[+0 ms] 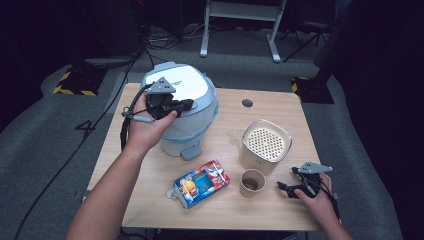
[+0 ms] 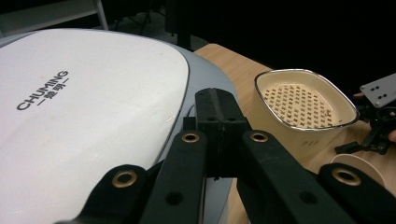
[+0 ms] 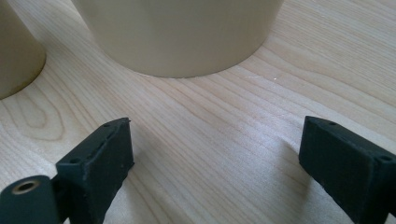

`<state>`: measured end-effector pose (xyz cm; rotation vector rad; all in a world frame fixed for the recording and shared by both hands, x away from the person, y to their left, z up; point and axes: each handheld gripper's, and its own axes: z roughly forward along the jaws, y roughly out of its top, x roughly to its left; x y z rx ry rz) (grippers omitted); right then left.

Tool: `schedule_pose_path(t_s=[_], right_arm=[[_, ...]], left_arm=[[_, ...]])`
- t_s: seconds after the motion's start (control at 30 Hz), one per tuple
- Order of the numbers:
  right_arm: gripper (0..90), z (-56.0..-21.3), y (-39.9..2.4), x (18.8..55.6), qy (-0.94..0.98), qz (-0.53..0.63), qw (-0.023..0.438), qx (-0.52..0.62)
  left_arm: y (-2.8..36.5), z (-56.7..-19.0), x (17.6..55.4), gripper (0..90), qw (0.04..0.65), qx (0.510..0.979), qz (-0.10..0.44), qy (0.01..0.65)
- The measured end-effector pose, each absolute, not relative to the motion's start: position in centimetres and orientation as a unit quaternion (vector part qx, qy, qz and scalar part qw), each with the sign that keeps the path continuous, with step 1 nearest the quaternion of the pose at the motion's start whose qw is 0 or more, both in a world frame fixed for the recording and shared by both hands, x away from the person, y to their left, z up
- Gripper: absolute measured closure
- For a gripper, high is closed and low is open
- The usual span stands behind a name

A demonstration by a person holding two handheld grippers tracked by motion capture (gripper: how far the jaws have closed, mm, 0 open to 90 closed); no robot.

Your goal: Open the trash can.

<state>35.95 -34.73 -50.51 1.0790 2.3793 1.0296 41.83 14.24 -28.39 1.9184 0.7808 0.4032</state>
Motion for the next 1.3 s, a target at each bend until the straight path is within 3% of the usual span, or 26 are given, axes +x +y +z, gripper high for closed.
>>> schedule_pose_path(t_s=[0.8,1.0,1.03,1.1,1.13,1.3], right_arm=[[10.1,-50.5,-34.7,36.0,0.836,0.362,0.166,0.379],[10.1,-50.5,-34.7,36.0,0.836,0.362,0.166,0.379],[10.1,-50.5,-34.7,36.0,0.836,0.362,0.166,0.379],[10.1,-50.5,-34.7,36.0,0.836,0.362,0.166,0.379],[10.1,-50.5,-34.7,36.0,0.836,0.362,0.166,0.379],[10.1,-50.5,-34.7,36.0,0.835,0.362,0.166,0.379]], left_arm=[[13.5,-28.3,41.4,90.0,0.473,0.798,0.191,0.320],[13.7,-28.7,41.5,90.0,0.495,0.787,0.175,0.324],[13.7,-28.7,41.4,88.6,0.500,0.785,0.170,0.323],[13.5,-28.7,41.2,68.2,0.510,0.779,0.176,0.319],[13.4,-28.7,41.1,63.2,0.512,0.779,0.180,0.314],[13.2,-28.4,40.1,55.5,0.528,0.781,0.167,0.289]])
